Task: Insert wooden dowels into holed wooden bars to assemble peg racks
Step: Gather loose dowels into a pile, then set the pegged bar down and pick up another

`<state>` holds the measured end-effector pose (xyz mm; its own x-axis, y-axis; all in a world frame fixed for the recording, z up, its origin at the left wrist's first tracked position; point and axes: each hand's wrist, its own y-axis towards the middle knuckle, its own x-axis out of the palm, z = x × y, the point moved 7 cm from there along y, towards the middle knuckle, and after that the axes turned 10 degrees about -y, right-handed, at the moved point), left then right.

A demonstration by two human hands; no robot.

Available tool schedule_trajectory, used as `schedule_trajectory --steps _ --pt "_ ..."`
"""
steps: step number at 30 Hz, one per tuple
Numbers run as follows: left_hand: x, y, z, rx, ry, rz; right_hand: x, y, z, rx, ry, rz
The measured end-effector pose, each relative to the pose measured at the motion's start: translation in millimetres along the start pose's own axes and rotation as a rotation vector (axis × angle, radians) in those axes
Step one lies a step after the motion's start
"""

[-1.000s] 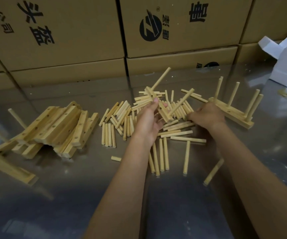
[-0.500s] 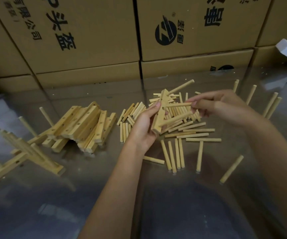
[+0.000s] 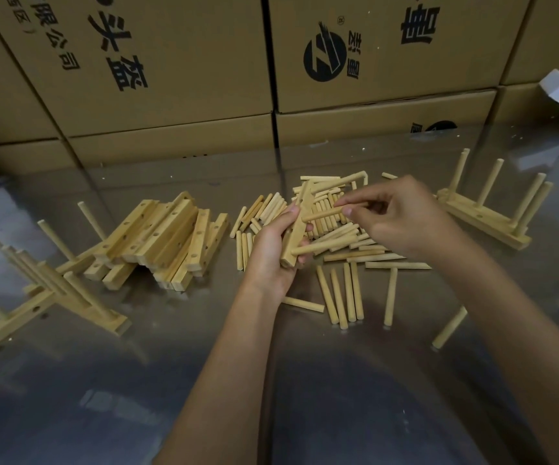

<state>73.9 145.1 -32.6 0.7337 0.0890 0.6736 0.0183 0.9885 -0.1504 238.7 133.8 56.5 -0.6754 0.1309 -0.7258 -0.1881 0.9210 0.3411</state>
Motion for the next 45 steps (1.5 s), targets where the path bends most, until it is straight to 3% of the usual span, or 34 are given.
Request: schedule_trajectory --steps 10,15,18,22,26,32,36,45 --pt "-3 -5 -2 0.019 0.028 0.056 10 -3 1 0.015 0.083 0.001" --pt "4 -4 8 0.039 -0.017 0.035 10 -3 -6 0.034 0.442 -0.011" --pt "6 -6 8 0.064 0.007 0.064 11 -2 -8 0.051 0.547 -0.102" --pt "5 -9 12 0.081 -0.102 0.103 6 -3 10 0.194 0.401 -0.242" --pt "17 -11 5 0.074 -0.16 0.087 27 -22 3 0.158 0.221 -0.454" --pt "35 -12 -8 0.121 -0.096 0.051 17 -29 8 0.252 0.267 0.087" --pt "42 -16 -21 0.068 0.086 0.009 -4 -29 29 0.268 0.06 0.177" --pt "40 -19 -25 0.036 0.34 0.085 -60 -47 140 0.579 -0.307 0.275"
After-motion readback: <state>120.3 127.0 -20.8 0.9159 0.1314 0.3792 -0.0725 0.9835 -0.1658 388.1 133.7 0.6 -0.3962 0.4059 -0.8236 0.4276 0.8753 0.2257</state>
